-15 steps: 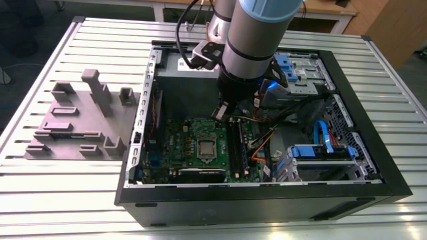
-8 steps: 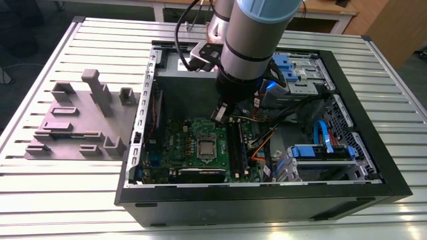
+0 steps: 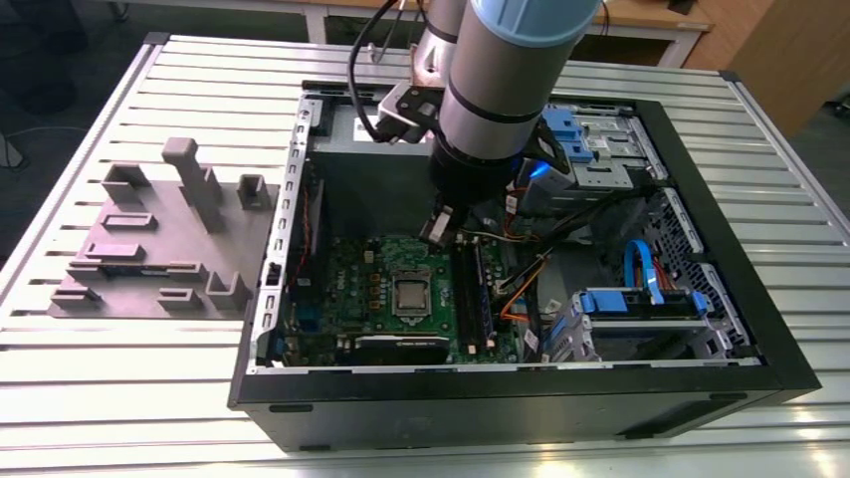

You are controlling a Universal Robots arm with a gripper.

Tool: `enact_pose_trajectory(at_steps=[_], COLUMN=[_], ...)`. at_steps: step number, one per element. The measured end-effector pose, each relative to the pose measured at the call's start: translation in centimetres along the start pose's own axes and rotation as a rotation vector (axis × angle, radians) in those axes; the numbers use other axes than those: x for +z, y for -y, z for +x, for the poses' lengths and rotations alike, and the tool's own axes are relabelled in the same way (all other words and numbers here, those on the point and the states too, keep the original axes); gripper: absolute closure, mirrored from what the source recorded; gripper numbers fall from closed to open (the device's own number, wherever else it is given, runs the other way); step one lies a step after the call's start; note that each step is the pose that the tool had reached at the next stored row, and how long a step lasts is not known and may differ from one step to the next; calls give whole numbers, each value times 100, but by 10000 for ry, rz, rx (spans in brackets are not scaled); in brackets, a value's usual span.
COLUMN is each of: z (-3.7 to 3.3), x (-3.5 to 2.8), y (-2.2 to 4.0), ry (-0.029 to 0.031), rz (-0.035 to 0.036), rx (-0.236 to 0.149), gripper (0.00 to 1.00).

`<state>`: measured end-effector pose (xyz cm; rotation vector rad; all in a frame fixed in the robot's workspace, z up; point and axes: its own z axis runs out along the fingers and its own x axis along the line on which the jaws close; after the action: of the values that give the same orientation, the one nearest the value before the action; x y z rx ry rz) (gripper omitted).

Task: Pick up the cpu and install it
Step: 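Install the first cpu locking lever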

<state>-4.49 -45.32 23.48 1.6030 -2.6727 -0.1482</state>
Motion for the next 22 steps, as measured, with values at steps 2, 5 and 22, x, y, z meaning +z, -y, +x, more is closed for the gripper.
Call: enact_pose_trajectory(at_steps=[2,5,22], z=[5,11,30], x=[0,1,0], y=[-5,-13,-13], ry=[3,-17,-69], rz=[8,4,-5], rx=[-16,-257,-869], gripper=[89,89,89])
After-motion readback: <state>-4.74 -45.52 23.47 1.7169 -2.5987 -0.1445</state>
